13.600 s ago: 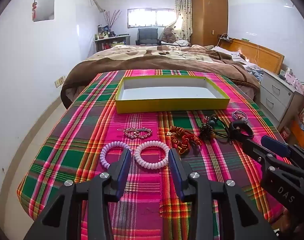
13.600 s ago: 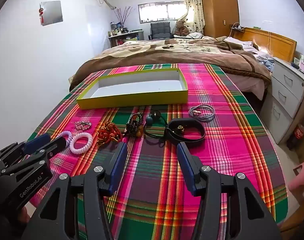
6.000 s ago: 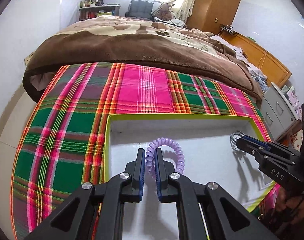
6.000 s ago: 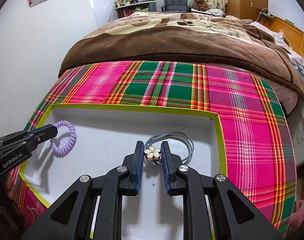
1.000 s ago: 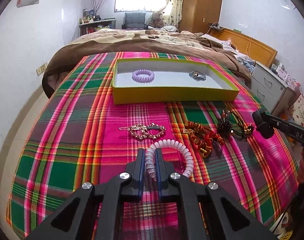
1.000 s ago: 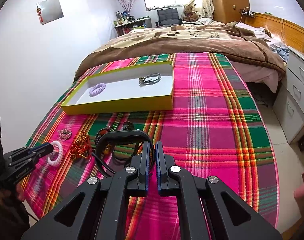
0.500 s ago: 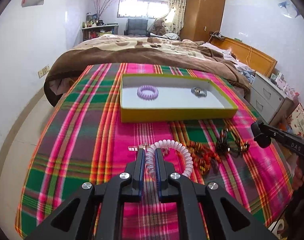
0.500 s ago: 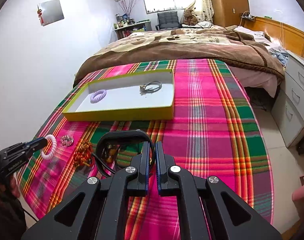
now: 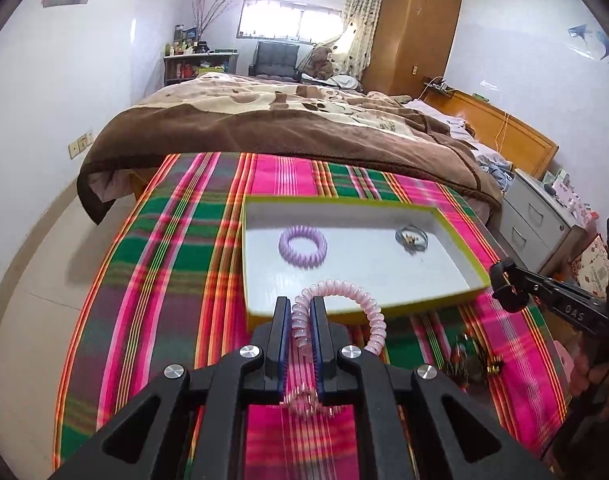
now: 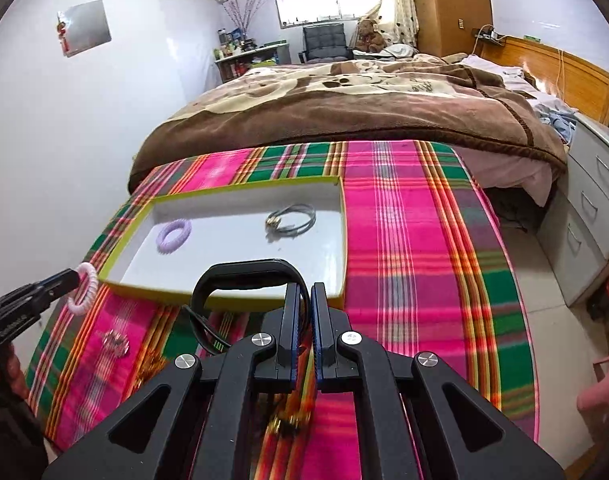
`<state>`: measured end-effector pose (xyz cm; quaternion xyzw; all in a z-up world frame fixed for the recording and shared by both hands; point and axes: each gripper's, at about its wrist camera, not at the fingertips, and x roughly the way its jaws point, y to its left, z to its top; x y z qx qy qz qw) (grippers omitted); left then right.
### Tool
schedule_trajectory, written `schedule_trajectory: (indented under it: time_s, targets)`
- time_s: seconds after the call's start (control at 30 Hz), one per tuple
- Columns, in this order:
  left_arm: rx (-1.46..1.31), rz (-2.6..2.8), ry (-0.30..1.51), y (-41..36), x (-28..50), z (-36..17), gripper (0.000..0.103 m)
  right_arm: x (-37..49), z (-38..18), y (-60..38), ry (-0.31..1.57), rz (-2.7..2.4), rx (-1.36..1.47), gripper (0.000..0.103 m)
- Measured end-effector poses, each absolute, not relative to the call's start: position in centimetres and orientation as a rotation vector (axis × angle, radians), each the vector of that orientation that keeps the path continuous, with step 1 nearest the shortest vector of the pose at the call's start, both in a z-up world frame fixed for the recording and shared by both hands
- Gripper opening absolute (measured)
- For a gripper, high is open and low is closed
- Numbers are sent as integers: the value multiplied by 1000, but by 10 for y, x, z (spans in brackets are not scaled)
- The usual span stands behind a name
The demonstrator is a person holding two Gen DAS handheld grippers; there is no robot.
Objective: Organize jewelry
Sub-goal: 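Carry both held items into the yellow box and open both tools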
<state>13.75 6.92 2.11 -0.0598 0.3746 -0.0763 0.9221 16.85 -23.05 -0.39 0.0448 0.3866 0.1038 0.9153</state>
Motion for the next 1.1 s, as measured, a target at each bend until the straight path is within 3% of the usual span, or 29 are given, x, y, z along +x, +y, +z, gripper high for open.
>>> schedule_trajectory:
  time_s: [0.47, 1.1]
  targets:
    - [-110, -141, 812, 60, 210, 2, 10, 234, -30, -220, 872, 153, 102, 5]
    - [-132, -132, 905, 63, 235, -32, 10, 250, -48, -202, 911, 137, -7, 6]
